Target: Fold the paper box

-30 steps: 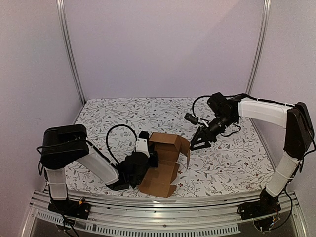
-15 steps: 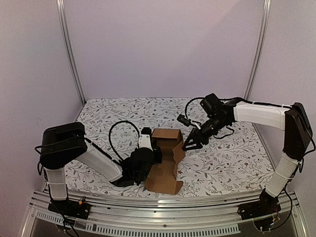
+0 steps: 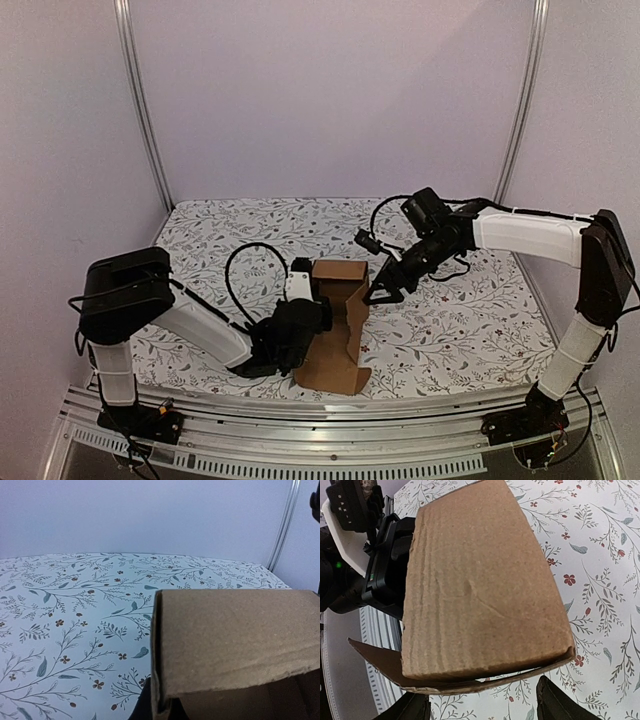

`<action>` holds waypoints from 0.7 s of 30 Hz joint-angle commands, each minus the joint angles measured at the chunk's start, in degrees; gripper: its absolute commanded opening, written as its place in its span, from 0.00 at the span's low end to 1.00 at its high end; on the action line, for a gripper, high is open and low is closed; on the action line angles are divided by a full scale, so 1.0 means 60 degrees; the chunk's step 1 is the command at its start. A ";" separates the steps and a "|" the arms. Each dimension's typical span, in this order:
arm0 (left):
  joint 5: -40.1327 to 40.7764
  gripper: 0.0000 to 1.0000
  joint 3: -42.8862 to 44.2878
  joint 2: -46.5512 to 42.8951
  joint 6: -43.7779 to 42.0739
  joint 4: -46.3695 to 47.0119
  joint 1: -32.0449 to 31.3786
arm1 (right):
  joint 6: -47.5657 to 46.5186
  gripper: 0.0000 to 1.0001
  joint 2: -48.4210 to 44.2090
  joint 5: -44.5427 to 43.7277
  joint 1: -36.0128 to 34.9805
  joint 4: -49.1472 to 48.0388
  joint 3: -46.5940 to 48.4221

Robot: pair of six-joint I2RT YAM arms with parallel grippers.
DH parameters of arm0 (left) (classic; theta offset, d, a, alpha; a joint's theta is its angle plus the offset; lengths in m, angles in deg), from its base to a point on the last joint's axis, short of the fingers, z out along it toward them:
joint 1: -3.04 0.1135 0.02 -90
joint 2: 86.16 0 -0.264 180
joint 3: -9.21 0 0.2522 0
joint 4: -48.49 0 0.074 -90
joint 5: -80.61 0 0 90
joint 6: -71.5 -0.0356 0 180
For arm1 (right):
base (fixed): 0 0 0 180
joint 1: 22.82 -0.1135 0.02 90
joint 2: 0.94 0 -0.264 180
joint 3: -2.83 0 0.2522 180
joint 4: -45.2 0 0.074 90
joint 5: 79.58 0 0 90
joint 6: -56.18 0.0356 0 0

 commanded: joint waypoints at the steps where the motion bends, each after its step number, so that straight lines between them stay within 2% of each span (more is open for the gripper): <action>1: 0.0003 0.00 -0.0044 -0.0491 -0.0242 -0.0291 -0.0308 | -0.0939 0.73 0.0035 0.0489 0.0223 0.0828 0.0423; 6: -0.0021 0.00 0.0095 -0.0702 0.0321 -0.1308 -0.0308 | -0.0608 0.73 0.0163 0.0902 0.0568 0.0578 0.0469; 12: -0.0379 0.00 0.0857 -0.0602 0.1231 -0.2647 -0.0372 | 0.0829 0.73 0.0475 0.1170 0.0529 -0.0315 0.0379; 15: -0.0525 0.00 0.1265 -0.0543 0.1976 -0.3421 -0.0381 | 0.0854 0.73 0.0501 0.0793 0.0224 -0.0410 0.0336; 19: -0.0705 0.00 0.1570 -0.0598 0.2559 -0.4019 -0.0388 | 0.0891 0.73 0.0245 -0.0591 -0.0103 -0.0814 0.0004; 21: -0.0592 0.00 0.1687 -0.0589 0.2716 -0.4262 -0.0395 | 0.1070 0.79 0.0015 -0.0836 -0.0097 -0.0988 -0.0130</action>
